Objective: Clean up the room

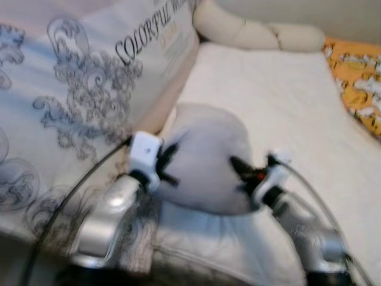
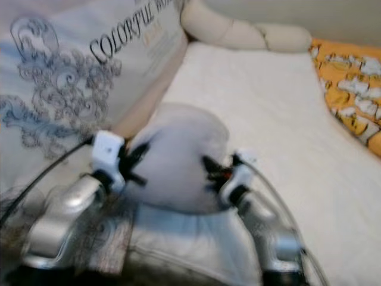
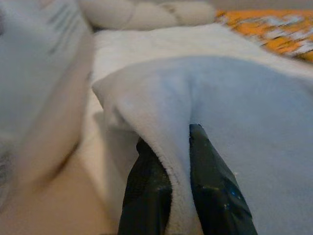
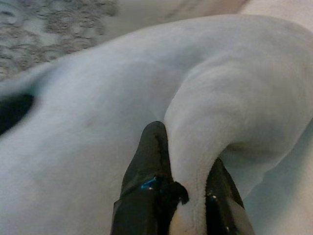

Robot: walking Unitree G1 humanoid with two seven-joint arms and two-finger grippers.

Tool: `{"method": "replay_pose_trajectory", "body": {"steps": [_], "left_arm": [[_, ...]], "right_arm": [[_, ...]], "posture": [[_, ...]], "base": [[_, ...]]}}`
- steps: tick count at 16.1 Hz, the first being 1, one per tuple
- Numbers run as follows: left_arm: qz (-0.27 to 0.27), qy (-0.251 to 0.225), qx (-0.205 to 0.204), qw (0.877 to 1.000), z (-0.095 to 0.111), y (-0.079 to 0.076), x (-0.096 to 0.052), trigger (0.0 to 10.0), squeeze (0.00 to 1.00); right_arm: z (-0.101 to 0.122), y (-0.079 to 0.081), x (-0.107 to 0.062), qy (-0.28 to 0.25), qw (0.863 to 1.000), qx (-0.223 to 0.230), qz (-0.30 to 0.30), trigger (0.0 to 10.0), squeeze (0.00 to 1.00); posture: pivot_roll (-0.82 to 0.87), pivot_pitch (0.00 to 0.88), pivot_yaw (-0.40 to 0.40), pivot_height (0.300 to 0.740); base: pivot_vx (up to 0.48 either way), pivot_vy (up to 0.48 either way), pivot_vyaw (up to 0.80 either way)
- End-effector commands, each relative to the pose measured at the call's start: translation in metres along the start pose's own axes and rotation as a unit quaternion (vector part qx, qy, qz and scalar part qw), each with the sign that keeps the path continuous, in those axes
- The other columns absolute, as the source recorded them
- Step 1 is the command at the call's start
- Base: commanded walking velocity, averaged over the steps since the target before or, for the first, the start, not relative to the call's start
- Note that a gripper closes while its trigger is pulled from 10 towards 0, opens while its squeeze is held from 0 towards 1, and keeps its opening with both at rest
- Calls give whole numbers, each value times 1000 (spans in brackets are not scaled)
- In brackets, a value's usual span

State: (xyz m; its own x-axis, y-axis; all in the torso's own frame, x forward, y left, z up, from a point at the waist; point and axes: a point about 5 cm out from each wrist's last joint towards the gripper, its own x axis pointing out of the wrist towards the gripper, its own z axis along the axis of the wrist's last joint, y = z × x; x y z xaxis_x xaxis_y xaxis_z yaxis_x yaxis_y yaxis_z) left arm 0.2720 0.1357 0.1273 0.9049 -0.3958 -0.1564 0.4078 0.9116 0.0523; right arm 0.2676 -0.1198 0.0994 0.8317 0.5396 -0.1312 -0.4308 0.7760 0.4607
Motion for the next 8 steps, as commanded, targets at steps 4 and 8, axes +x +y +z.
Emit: {"method": "replay_pose_trajectory", "body": {"steps": [4, 8], "left_arm": [[-9, -34, 15, 999, 14, -4, 1, 10000, 0], [-14, -25, 28, 999, 11, -2, 2, 10000, 0]], "right_arm": [[5, -6, -6, -6, 1000, -7, -5, 10000, 0], [7, -4, -4, -11, 1000, -3, -2, 10000, 0]], "posture": [[89, 0, -12, 740], [89, 0, -10, 740]], "base": [[0, 0, 0], [0, 0, 0]]}}
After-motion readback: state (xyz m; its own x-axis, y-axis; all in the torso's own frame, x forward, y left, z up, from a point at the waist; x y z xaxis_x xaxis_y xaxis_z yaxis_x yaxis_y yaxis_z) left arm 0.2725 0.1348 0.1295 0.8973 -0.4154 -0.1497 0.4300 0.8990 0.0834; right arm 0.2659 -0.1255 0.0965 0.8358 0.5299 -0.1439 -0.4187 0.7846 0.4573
